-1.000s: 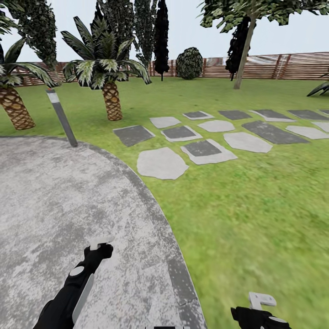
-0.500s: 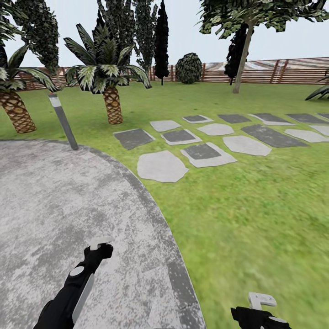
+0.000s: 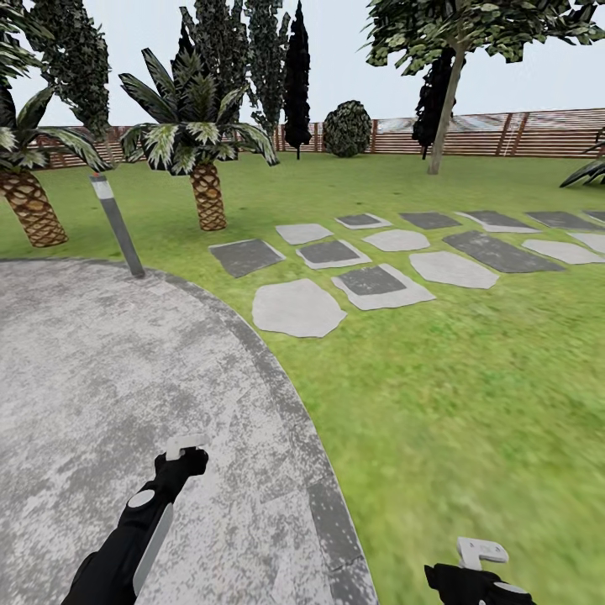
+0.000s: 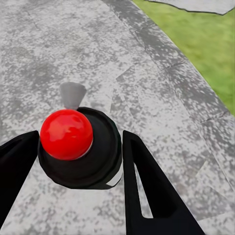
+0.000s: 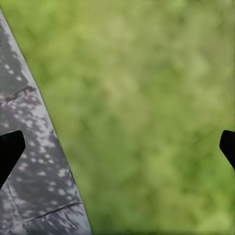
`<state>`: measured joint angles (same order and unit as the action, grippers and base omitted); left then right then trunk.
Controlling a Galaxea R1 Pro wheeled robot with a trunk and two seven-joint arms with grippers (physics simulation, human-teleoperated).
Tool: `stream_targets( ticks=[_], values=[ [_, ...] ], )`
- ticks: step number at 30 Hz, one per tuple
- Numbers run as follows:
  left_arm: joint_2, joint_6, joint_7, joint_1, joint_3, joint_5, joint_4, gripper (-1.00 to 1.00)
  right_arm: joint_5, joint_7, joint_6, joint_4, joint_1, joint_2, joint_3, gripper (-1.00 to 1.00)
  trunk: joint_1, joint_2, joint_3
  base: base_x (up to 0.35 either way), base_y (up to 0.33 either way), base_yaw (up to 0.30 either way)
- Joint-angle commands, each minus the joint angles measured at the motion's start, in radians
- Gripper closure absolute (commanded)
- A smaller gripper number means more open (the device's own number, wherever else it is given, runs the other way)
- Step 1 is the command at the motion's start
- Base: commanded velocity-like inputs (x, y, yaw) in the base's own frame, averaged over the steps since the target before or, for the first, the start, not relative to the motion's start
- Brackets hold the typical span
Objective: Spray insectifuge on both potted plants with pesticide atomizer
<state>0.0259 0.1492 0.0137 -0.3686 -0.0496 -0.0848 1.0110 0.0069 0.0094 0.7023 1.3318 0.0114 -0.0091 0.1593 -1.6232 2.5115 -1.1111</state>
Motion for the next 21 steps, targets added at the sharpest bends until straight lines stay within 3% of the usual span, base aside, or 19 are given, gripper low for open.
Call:
stream_targets(
  ticks=[1,21],
  values=[
    [0.000,0.006,0.002,0.000,0.000,-0.009,0.002,1.00,0.001,0.001,0.005,0.001,0.000,0.000,0.000,-1.00,0.000,0.000,-0.001,0.000,0.000,0.000],
    [-0.001,0.006,0.000,0.000,0.002,-0.009,0.001,1.00,0.001,0.001,0.006,0.002,0.001,0.000,0.001,-1.00,0.000,0.000,-0.001,0.000,0.000,0.000]
  ],
)
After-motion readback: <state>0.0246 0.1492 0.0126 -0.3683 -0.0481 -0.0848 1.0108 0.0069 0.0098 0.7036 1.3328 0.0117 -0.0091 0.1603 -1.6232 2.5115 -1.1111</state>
